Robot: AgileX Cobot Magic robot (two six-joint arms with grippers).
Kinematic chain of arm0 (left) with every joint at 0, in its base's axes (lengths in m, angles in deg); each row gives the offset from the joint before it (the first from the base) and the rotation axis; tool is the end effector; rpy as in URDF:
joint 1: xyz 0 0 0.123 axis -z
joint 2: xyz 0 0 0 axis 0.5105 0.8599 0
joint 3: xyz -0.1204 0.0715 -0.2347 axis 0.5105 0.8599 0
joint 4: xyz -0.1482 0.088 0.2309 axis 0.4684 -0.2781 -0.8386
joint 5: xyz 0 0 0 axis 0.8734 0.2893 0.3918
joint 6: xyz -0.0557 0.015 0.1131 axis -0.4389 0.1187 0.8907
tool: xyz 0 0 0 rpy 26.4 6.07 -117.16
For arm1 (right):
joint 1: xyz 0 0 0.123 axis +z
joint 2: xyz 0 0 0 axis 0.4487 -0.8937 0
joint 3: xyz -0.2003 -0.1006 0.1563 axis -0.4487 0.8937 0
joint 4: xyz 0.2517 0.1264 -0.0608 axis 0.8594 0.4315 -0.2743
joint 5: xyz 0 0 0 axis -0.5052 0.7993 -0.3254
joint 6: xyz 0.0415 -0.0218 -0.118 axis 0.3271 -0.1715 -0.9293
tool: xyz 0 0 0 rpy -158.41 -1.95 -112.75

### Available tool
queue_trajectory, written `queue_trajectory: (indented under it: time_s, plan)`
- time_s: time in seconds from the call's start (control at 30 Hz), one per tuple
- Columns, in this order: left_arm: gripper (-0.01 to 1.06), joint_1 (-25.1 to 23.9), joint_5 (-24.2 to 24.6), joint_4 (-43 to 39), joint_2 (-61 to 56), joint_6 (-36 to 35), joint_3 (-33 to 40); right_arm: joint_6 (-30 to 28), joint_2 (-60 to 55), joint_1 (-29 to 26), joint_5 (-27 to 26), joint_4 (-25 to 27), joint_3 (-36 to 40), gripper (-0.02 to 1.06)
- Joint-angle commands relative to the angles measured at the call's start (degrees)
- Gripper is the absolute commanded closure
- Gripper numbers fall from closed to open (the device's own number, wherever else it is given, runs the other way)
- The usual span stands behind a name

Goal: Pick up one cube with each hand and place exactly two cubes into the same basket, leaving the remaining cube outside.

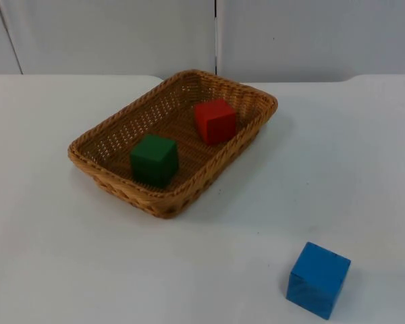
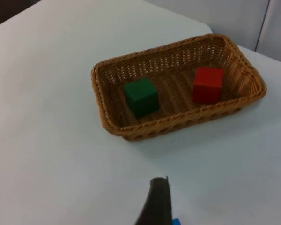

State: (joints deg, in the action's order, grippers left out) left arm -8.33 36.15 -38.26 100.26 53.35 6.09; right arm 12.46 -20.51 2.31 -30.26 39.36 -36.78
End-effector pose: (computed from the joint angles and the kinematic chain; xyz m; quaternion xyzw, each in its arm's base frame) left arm 0.1568 -0.0778 0.3417 0.2203 0.8323 -0.1220 0.4938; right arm 0.1990 0.1361 0.3053 -0.2904 0.8150 0.1818 0.4673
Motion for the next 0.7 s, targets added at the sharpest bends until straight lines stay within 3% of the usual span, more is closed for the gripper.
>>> queue_trajectory:
  time_s: [0.0,0.17,0.4,0.67]
  plan:
    - [0.19,0.2,1.3,0.8,-2.3,-0.5,0.3,0.7,2.7,0.3,0.0,0.1,2.0,0.36]
    - [0.19,0.2,4.4,0.6,-5.8,-0.5,1.0,1.1,7.5,0.3,1.3,0.1,5.0,0.36]
    - [0.19,0.2,4.3,0.3,-12.7,-0.6,10.6,2.4,13.1,0.3,6.4,-0.1,6.8,0.36]
    - [0.19,0.2,6.1,0.4,-23.3,-2.5,14.7,4.1,20.3,0.3,9.4,-1.0,11.0,0.36]
